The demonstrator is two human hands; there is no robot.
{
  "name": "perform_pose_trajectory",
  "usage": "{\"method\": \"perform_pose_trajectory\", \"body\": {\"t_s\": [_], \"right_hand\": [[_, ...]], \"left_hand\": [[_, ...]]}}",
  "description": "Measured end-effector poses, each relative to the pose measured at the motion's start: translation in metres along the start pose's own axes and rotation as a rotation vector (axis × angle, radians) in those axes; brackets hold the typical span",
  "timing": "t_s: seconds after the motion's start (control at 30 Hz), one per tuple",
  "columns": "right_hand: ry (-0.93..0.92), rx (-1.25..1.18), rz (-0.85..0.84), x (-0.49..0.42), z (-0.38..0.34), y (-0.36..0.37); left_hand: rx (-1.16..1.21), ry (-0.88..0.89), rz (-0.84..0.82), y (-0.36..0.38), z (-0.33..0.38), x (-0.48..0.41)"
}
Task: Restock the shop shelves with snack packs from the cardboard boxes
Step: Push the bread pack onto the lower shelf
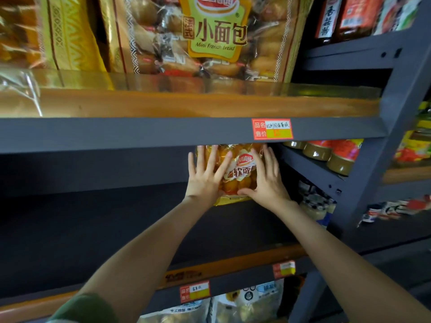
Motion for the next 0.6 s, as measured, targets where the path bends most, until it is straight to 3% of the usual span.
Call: {"method": "perform_pose_trajectory", "body": {"t_s": [0.33, 0.6], "right_hand": [[0.177, 0.164, -0.204, -0.010, 0.002, 0.007], [0.160, 0.067, -0.039, 0.019, -0.034, -0.002]], "left_hand": [[0.016, -0.009, -0.007, -0.002, 0.014, -0.006], [0.084, 0.022, 0.079, -0.008, 0.014, 0.012]]}}
Point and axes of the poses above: each hand's wrist, its own x-axis away from the middle knuckle, its own y-axis out of the palm, z = x × y, the point moved 3 cm from there along -x, towards the middle knuckle, and after that the axes turned 5 degrees about -z, right-handed, at the moved point
